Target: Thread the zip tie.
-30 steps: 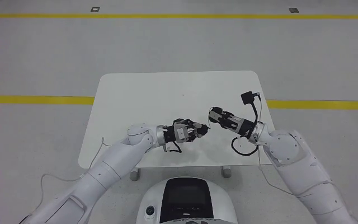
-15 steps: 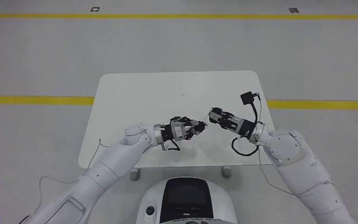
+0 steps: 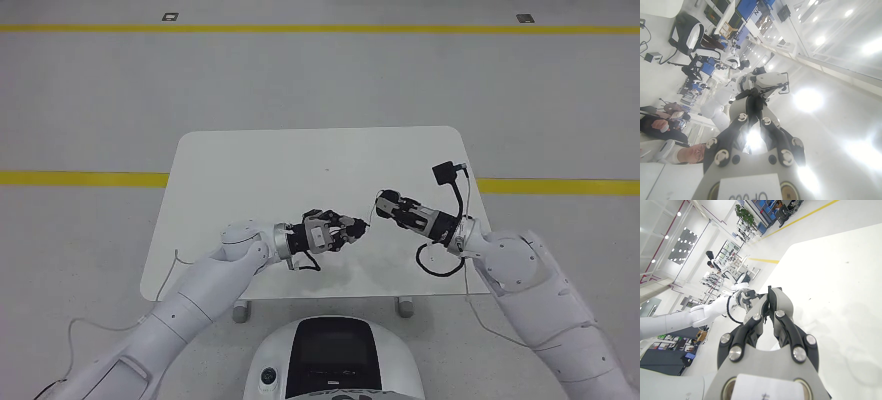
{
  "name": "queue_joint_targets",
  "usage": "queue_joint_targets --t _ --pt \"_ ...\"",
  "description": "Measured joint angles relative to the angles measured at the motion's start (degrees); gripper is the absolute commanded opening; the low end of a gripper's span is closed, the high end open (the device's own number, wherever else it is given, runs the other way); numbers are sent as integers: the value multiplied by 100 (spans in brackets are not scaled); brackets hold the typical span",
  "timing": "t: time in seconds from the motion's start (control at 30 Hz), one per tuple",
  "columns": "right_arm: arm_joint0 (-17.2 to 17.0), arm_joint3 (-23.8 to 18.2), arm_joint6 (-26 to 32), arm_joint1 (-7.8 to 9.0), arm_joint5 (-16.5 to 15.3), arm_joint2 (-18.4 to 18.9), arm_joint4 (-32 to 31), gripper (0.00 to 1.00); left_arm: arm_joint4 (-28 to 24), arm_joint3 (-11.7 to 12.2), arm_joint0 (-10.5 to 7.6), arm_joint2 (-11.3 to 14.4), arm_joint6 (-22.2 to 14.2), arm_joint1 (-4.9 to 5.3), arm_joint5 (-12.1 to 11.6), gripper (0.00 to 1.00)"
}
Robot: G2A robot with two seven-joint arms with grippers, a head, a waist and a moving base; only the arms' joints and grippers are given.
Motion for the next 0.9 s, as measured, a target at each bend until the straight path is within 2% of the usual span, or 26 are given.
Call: queue_joint_targets --t 0.57,0.9 --pt "96 56 196 16 0 -97 -44 0 34 -11 6 -35 16 -11 17 0" --pt "61 28 224 39 0 -12 87 0 5 9 42 -94 54 -16 -1 0"
